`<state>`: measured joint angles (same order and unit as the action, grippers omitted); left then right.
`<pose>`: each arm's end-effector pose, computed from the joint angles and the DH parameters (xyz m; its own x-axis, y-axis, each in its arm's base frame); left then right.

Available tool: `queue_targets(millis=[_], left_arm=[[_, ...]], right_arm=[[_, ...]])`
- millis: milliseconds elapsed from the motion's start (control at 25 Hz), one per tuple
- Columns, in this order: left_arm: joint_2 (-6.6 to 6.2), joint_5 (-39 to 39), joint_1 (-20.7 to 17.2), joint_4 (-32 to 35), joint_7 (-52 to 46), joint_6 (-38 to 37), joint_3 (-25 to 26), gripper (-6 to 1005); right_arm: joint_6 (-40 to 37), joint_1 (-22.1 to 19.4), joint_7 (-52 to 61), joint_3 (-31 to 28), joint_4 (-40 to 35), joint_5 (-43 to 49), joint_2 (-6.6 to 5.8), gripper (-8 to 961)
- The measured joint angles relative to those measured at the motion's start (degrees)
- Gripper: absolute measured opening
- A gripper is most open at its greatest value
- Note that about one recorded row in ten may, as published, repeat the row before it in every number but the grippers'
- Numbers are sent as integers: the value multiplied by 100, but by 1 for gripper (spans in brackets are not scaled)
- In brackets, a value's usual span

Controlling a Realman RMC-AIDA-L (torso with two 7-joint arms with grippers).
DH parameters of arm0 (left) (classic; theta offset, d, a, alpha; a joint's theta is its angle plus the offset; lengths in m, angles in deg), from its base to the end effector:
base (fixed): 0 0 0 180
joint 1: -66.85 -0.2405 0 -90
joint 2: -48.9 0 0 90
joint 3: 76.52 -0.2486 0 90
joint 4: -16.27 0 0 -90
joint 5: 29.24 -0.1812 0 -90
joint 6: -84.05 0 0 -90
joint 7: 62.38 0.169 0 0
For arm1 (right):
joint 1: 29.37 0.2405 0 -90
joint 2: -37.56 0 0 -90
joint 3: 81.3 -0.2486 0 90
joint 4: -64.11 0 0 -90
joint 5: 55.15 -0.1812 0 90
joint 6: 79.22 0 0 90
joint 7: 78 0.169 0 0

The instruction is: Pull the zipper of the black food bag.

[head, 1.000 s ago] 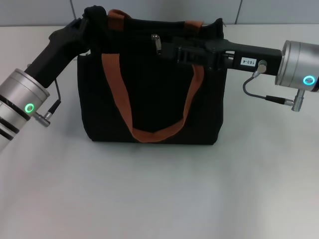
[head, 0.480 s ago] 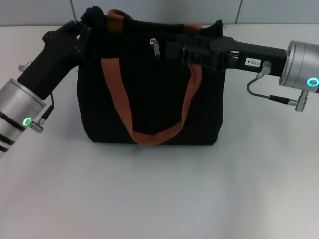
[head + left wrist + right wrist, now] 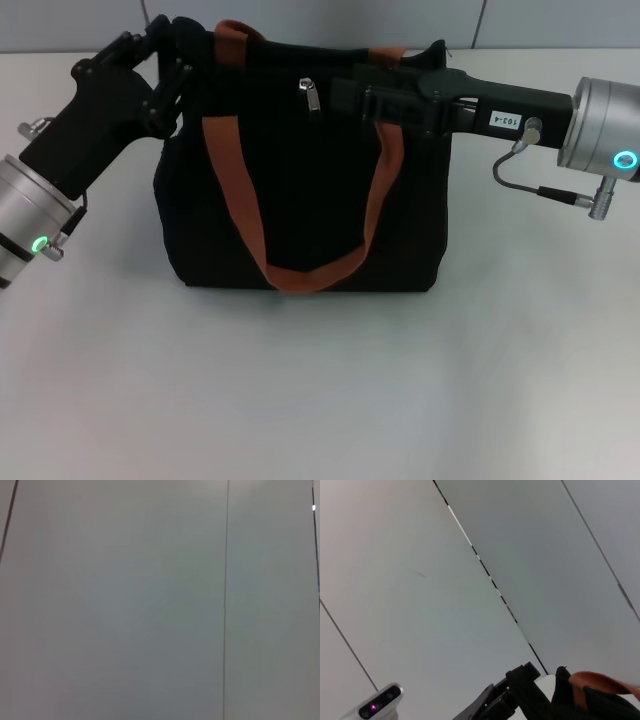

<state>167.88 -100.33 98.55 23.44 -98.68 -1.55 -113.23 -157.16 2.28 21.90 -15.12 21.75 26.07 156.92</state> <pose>-0.2182 0.3401 0.0017 0.5505 -0.1317 0.8244 0.5828 -0.6464 -0.4924 0.1423 0.3420 -0.0238 0.5395 -0.4698 -0.6988 -0.5781 -0.8100 0.0982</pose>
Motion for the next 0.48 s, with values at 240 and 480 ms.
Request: queue_targets(millis=[240,480], left_arm=[[8,4,14,92,62,204,11,445],[11,-10,-49,99,325,14,-27,565]], right_arm=[[-10,-1,-2,0,65,-55,0,652],[1,-2,-5,0,80,-66,0,651]])
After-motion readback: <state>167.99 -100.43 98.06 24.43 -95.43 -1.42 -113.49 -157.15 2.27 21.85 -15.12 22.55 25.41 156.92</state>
